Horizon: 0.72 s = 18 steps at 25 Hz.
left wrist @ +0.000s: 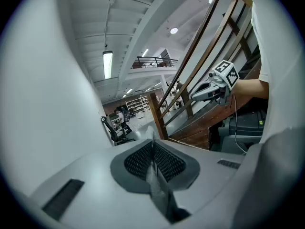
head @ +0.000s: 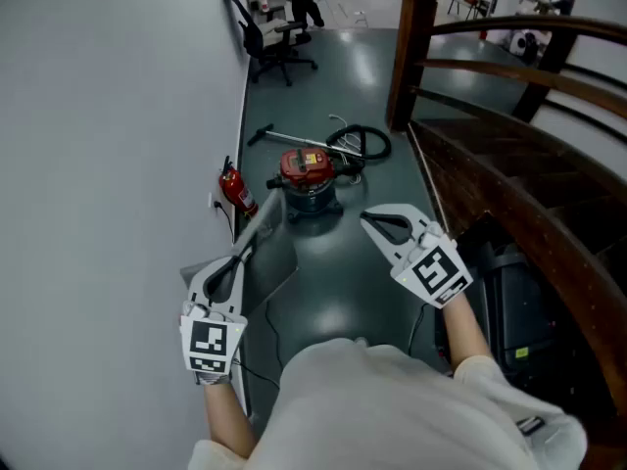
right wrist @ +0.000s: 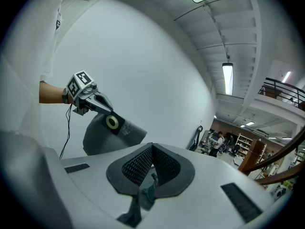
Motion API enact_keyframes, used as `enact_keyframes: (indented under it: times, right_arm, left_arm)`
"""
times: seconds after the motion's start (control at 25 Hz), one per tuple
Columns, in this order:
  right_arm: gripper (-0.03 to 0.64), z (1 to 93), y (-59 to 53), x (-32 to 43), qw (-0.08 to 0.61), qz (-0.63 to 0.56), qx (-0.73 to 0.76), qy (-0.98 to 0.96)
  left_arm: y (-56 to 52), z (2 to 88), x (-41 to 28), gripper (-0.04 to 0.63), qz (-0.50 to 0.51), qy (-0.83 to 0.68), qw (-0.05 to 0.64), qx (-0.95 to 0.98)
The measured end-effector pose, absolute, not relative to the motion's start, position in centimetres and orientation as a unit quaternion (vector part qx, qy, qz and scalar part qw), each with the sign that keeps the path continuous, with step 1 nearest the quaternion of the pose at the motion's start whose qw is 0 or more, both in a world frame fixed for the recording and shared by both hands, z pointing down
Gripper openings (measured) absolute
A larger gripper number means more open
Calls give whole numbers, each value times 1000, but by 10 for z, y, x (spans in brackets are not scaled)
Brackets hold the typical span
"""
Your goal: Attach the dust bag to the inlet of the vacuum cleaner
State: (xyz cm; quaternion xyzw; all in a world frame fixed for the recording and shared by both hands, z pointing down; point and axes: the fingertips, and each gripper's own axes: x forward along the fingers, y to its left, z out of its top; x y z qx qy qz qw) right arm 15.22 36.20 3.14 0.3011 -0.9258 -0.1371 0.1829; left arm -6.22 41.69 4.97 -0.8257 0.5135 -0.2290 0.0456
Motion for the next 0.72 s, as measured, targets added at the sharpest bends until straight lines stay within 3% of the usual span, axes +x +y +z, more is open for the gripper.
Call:
enact_keyframes:
  times: [0.36,0.72]
  right_arm:
    - [29,23,359,160,138,-114,304,-936]
    - [29,45,358,186,164,-81,292,-939]
  left_arm:
    - [418,45,-51,20,-227,518,43,-824]
    - [424,53,-34,20,-231,544,28,-806]
